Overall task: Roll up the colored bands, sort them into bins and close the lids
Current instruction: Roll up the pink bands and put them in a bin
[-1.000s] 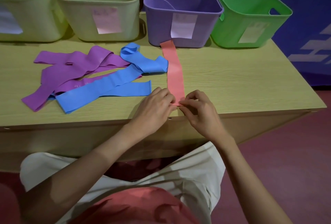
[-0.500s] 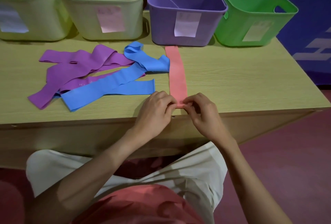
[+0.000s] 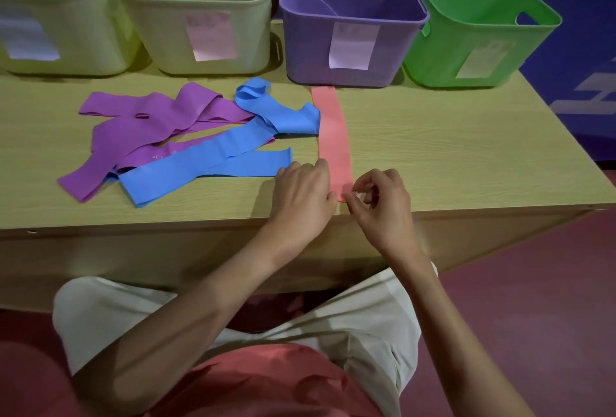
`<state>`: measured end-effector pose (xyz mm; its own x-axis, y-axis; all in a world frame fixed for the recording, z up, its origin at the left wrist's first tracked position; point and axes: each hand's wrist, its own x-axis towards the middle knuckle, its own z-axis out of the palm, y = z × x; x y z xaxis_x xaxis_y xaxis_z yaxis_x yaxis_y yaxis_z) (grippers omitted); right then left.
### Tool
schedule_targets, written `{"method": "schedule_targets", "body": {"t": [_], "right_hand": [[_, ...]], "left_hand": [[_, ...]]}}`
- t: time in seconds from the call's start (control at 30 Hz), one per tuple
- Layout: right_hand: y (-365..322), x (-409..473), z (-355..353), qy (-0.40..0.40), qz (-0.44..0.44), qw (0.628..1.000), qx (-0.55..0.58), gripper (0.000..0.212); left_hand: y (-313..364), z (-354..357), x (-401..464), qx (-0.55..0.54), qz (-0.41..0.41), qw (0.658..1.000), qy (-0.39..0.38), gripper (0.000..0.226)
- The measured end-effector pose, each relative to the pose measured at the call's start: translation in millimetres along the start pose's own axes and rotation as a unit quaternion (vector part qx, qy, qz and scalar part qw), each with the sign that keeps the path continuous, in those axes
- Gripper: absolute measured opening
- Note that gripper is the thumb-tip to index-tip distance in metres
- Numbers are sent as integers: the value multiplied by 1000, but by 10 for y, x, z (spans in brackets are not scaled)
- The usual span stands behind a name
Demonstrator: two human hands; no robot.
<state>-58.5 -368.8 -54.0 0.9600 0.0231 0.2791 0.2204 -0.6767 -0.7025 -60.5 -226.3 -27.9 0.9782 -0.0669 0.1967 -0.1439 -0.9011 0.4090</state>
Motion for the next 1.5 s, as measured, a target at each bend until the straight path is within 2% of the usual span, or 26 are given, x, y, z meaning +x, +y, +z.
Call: {"method": "schedule_targets", "body": {"t": [0.1,0.23,0.4,0.6,0.83,1.17,1.33,1.43,1.5], "right_hand": [[76,-14,-8,1,-34,999,1,9],[129,7,-56,-28,-83,996,-7,8],[154,81,-130,-91,-108,990,-8,13],[116,126,-139,-111,-93,989,-11,4],[111,79,-179,-126,-57,990,-28,13],[77,54,-144,-85,-51,995,-28,17],[77,29,-107,-56,-39,997,-29,16],[82,3,-99,-28,-40,999,6,16],[74,-16,-95,-33,-77,996,-2,9]], "left_hand": [[3,-8,36,46,19,999,9,13],[-91,-3,47,-17,79,997,-12,4],[-212,18,-51,-18,154,988,-12,10],[-244,-41,-51,-49,147,988,-25,10],[-236,-27,-91,-105,106,988,-38,10],[-211,-28,-83,-85,120,989,-15,11],[-193,30,-126,-7,148,989,30,10],[-211,46,-116,-53,113,991,39,7],[-225,41,-111,-84,103,991,35,7]]}}
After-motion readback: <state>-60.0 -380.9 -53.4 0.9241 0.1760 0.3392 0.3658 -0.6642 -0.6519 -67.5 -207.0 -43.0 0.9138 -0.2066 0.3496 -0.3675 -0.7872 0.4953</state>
